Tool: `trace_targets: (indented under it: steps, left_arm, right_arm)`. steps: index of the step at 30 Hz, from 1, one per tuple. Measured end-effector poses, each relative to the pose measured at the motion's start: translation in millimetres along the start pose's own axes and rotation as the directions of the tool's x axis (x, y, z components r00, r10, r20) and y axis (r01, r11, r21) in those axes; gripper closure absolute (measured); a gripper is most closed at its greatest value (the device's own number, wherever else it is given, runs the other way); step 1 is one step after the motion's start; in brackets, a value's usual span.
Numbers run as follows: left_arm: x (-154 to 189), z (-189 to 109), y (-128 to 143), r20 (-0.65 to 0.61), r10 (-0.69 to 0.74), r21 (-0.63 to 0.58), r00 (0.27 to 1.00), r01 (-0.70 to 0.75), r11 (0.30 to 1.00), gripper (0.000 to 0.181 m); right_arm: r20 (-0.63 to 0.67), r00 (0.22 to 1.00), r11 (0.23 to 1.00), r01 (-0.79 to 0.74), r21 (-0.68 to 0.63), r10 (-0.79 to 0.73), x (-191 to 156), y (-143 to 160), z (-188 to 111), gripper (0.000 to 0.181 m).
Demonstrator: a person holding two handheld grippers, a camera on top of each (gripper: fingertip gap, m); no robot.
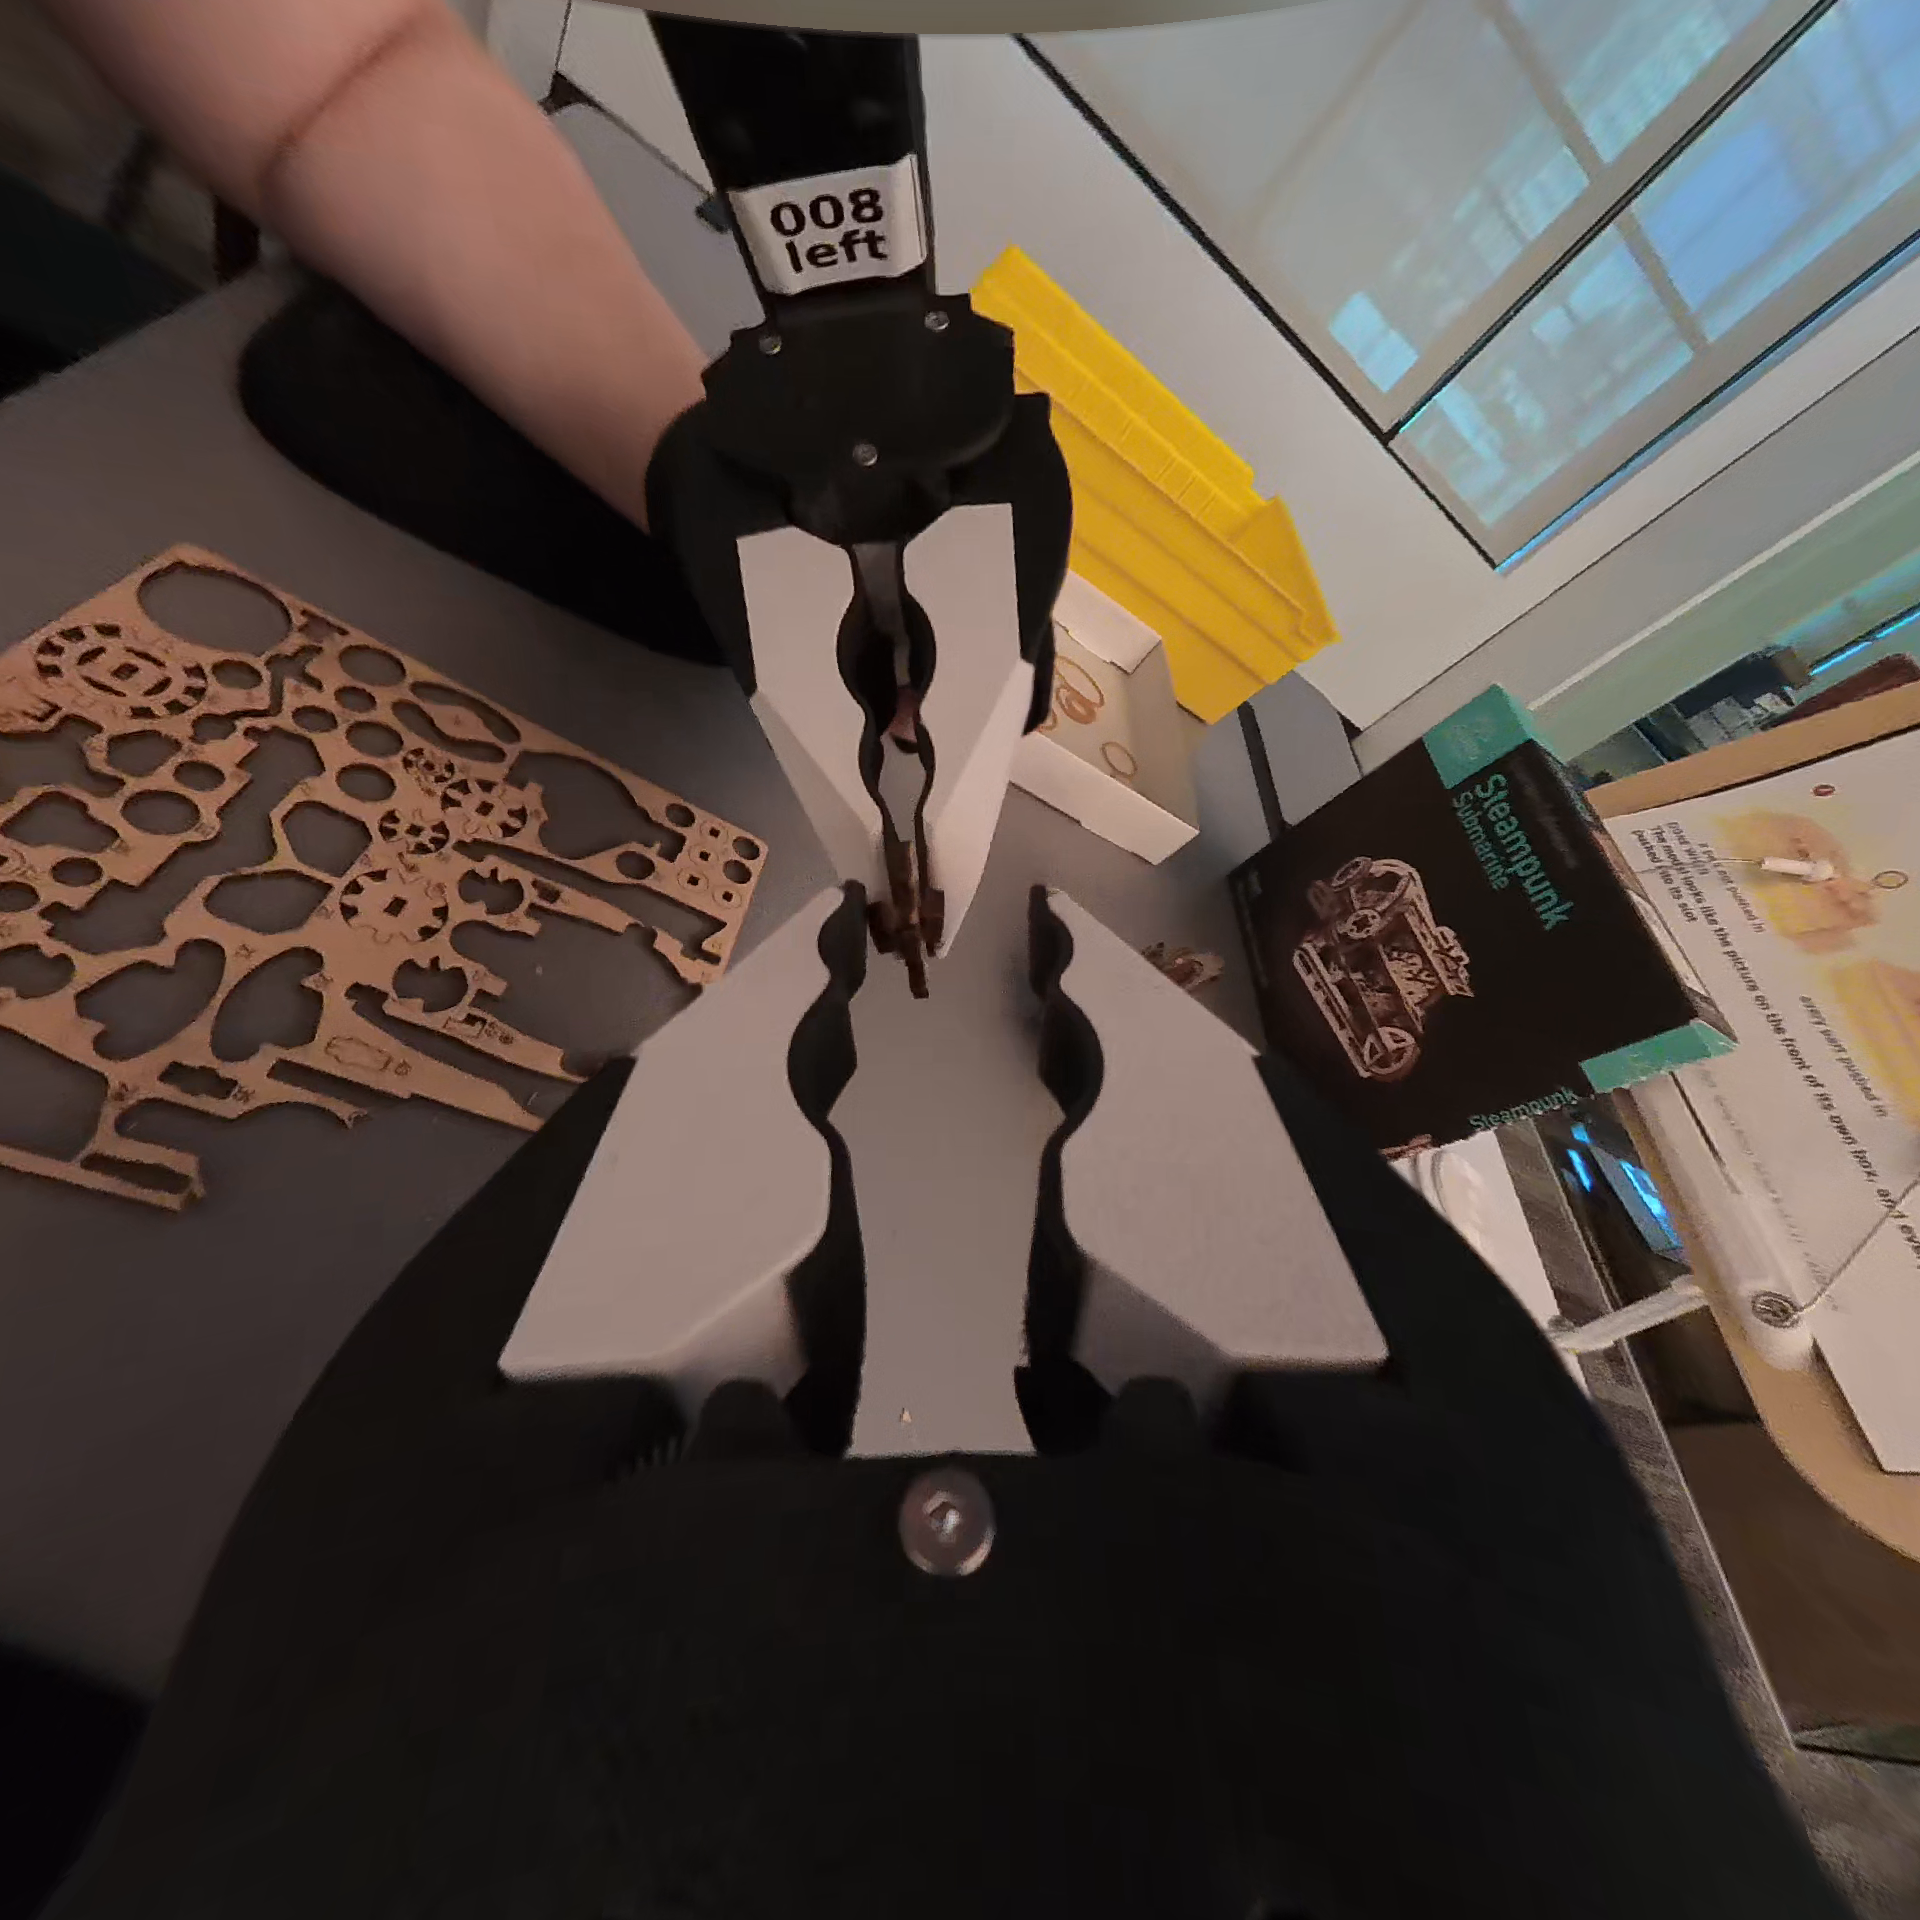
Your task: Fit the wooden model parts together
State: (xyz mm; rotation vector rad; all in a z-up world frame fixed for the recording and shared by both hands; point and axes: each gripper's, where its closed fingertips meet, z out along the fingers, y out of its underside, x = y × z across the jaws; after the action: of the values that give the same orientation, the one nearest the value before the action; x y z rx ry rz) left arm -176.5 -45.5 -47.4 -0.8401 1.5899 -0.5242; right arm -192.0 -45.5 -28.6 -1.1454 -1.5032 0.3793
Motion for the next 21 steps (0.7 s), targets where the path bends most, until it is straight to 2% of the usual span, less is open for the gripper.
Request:
trace_targets:
  steps: [3, 8, 12, 21]
  left_arm:
    - [-2.1, -0.4, -1.1, 0.014, -0.010, 0.003, 1.000, 0.010, 1.000, 0.181]
    - [-1.2, -1.1, -2.2, -0.035, -0.111, 0.020, 0.993, 0.112, 0.994, 0.181]
    - [3.2, -0.5, -2.9, -0.072, -0.138, 0.016, 0.988, 0.139, 0.990, 0.181]
    - [0.5, -4.7, -8.1, -0.123, -0.238, 0.041, 0.963, 0.245, 0.969, 0.181]
  right_arm:
    - [0.017, 0.999, 1.000, 0.028, -0.007, -0.028, -4.9, -0.8, -0.2, 0.168]
    - [-0.014, 1.000, 1.000, 0.024, 0.003, -0.024, -2.0, -3.1, 2.1, 0.162]
    - [0.037, 0.999, 1.000, -0.004, -0.024, 0.005, -9.3, 1.0, 5.9, 0.167]
    - [0.009, 0.998, 0.998, -0.063, -0.009, 0.063, -6.1, -6.0, 6.2, 0.169]
